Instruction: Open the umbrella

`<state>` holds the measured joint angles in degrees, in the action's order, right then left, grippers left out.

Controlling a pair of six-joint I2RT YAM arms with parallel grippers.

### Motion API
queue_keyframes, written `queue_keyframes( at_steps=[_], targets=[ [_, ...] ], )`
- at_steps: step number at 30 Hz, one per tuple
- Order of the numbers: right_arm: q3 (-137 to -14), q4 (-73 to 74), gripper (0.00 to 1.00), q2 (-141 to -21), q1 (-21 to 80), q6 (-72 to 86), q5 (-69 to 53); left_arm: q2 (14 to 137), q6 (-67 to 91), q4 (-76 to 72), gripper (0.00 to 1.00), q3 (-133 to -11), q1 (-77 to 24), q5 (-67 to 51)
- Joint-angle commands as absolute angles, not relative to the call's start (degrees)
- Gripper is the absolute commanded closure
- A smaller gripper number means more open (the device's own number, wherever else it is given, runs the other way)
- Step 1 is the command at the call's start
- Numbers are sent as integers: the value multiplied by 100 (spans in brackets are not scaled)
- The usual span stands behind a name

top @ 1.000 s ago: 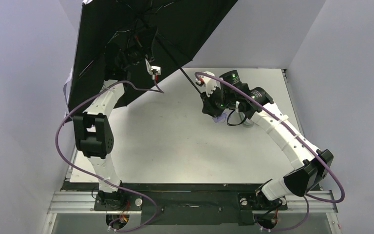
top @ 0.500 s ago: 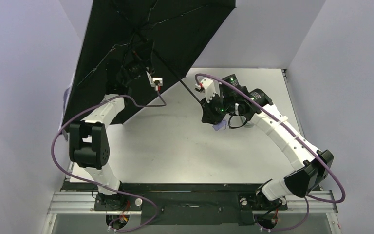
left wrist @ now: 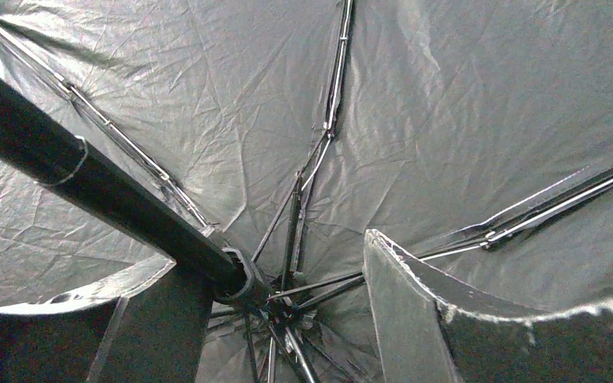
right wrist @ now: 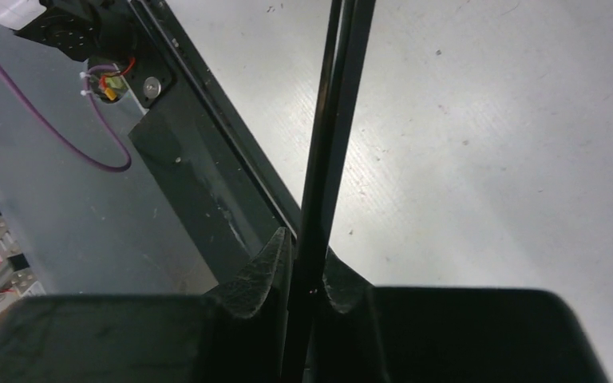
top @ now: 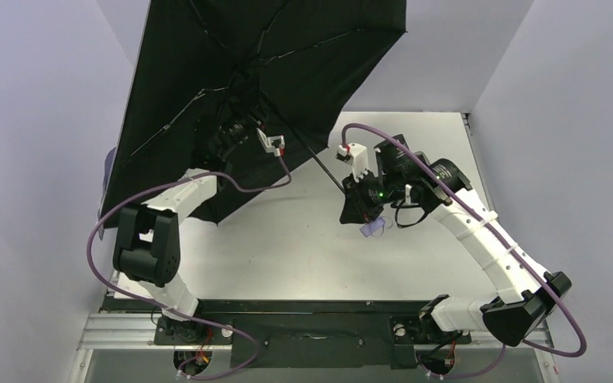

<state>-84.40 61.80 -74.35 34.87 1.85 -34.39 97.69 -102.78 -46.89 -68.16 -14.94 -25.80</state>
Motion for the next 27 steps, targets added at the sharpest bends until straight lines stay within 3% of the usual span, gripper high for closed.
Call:
queue_keyframes(
  at_steps=[1, 9, 13, 18, 27],
  targets=[
    [-8396, 5550, 100, -6964, 3549, 421, -3910, 9245, -10331, -3941, 37, -6319, -1454, -2233],
    [-8271, 5039, 100, -6948, 3387, 805, -4003, 8275, -10403, -2259, 30, -5802, -1563, -3255],
    [-8161, 4936, 100, -6940, 3351, 869, -4009, 8009, -10339, -2228, 28, -5643, -1786, -3360],
    [-8034, 4694, 100, -6818, 3254, 1033, -3996, 7505, -9537, -1861, 27, -5698, -2227, -3429],
    [-7070, 2725, 100, -5964, 3055, 2010, -3899, 6496, -6993, -791, 27, -5680, -2759, -2471]
  ],
)
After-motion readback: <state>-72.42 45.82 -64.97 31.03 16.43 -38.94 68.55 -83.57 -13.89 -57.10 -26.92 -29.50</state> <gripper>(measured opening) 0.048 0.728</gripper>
